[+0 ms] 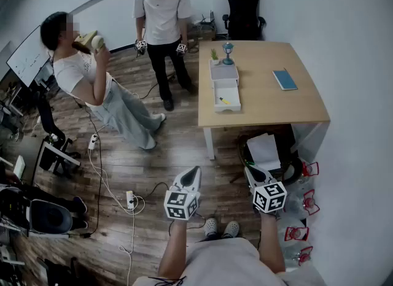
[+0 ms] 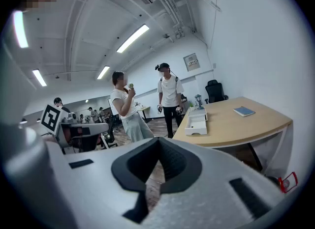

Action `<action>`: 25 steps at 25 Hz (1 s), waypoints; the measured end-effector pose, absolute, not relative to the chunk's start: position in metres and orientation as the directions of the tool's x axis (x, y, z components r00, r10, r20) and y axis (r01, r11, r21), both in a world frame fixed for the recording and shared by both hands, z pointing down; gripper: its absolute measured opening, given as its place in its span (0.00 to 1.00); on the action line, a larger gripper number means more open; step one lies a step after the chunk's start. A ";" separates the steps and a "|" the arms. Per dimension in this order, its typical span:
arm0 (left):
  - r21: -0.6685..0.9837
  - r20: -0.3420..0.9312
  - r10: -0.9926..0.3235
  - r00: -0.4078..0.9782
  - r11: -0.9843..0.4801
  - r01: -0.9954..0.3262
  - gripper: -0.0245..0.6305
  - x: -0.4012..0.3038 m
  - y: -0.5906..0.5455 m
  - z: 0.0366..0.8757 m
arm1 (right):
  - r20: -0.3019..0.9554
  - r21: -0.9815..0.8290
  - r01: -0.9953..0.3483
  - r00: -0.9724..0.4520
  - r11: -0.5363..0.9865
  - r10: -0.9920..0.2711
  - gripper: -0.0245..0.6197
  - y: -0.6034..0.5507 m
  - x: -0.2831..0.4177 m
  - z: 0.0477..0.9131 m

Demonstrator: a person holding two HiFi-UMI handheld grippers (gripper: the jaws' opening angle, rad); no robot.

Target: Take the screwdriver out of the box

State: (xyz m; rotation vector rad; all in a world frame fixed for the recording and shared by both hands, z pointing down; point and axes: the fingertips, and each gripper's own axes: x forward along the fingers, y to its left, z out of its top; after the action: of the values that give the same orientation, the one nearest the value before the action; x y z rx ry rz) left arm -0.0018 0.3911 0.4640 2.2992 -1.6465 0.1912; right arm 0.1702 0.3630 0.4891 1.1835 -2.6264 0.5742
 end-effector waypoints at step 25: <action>0.158 0.240 -0.924 0.298 -0.266 -0.951 0.18 -0.064 0.380 0.485 | 0.315 -0.281 -0.789 -0.613 0.546 -0.724 0.18 0.363 0.141 0.511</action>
State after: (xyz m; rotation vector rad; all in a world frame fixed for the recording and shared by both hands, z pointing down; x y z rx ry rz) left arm -0.0644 0.3798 0.4850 2.2987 -1.7083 0.1440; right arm 0.1409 0.3634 0.5106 1.2920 -2.6175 0.5993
